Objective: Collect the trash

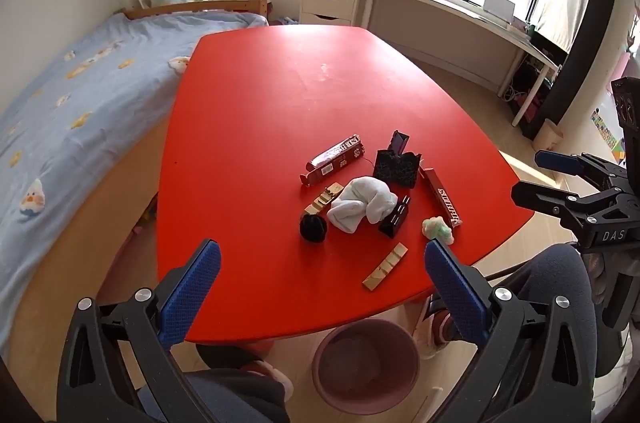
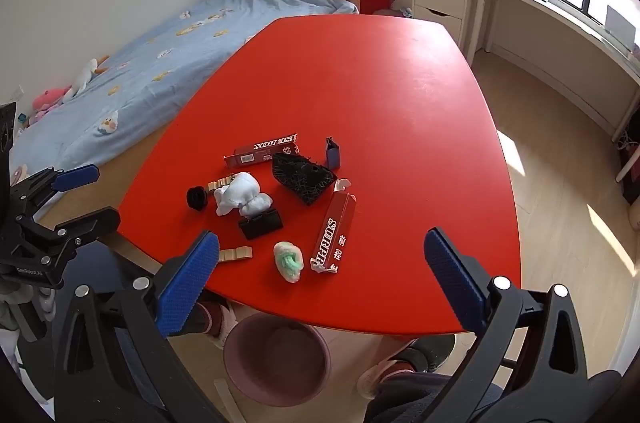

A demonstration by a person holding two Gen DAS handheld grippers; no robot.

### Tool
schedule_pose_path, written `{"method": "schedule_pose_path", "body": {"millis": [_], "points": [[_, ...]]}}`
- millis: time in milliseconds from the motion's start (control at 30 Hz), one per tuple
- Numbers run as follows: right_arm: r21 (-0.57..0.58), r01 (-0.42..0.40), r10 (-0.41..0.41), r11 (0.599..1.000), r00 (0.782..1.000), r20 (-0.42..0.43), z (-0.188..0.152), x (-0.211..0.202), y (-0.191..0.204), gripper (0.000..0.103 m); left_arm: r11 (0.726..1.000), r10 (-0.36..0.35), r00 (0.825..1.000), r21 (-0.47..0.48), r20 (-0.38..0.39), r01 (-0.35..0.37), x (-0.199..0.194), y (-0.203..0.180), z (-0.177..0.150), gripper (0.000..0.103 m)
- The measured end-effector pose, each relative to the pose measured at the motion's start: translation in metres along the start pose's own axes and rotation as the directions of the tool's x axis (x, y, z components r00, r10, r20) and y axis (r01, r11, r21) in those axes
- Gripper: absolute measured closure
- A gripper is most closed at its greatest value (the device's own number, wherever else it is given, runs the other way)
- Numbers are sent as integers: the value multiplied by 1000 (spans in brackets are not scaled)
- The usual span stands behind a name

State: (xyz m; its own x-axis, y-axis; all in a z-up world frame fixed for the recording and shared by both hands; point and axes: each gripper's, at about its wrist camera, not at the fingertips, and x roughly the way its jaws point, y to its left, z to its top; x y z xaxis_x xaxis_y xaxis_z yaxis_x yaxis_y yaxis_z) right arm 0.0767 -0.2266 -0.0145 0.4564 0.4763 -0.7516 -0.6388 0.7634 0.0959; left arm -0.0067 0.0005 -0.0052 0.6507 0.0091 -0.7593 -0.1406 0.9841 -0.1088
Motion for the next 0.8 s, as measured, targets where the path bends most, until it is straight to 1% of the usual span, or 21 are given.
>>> {"method": "schedule_pose_path", "body": {"millis": [67, 267, 800], "points": [[5, -1, 1, 1000, 1000, -4, -1, 0, -2, 3, 1000, 12, 1000, 2, 8, -13, -3, -1, 2, 5], [3, 6, -6, 1000, 1000, -12, -4, 2, -2, 3, 1000, -7, 1000, -2, -5, 7, -2, -1, 1, 5], [6, 5, -5, 1000, 1000, -8, -2, 1, -3, 3, 1000, 1, 1000, -14, -1, -1, -2, 3, 0, 5]]}}
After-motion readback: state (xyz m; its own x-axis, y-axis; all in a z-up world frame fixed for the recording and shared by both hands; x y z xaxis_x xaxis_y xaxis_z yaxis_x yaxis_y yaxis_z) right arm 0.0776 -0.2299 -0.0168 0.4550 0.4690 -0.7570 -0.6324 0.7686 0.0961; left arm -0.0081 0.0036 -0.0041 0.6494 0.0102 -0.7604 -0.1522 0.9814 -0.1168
